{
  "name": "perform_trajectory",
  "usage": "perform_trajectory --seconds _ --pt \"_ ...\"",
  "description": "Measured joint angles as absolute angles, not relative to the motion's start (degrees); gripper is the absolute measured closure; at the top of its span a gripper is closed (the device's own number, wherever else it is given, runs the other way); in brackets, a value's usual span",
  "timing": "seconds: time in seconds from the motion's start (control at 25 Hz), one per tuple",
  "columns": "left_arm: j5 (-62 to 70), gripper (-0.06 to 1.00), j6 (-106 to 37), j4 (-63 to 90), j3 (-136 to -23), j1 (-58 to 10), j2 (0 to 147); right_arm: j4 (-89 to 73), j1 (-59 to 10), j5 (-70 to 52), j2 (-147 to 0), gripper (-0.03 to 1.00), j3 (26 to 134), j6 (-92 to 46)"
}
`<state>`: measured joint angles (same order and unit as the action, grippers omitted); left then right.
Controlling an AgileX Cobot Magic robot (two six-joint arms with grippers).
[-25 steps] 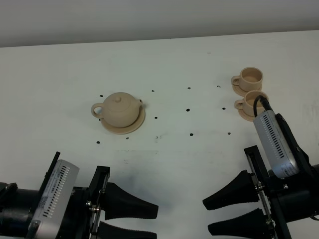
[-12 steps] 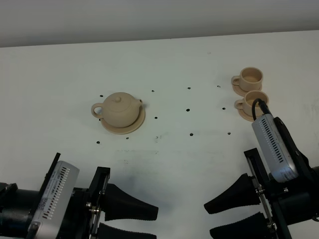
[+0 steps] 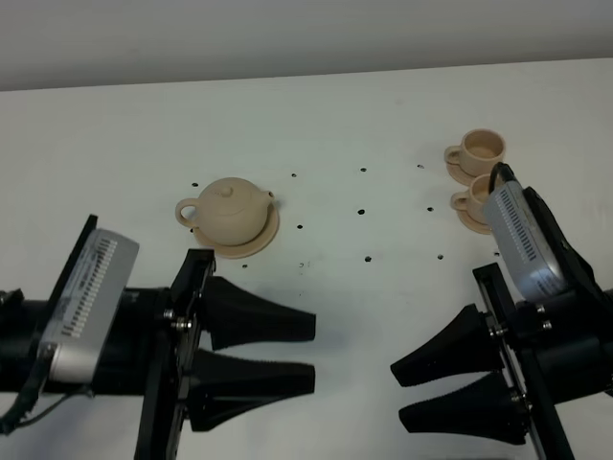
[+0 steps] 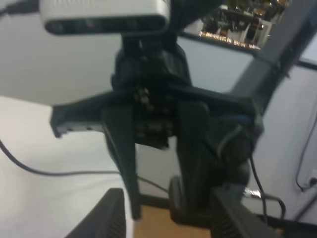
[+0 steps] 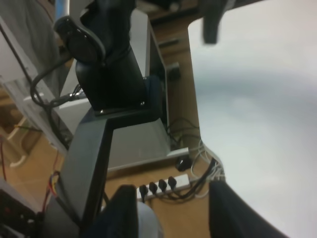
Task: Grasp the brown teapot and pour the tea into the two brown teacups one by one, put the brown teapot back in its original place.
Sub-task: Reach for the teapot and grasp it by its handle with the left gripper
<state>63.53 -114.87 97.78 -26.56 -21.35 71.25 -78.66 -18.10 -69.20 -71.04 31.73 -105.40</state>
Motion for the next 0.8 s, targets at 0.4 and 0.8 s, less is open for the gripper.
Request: perform_trajectory --seconds 0.4,0.8 --pt "54.14 0.52 -90.05 87.7 -41.87 -21.35 71.25 -64.18 -18.1 -67.07 -64.89 0.63 41.66 -76.33" --pt "51.6 0.52 -53.48 59.94 -54.21 -21.35 71.07 -41.53 -18.1 -64.6 -62.02 0.63 45.44 -45.86"
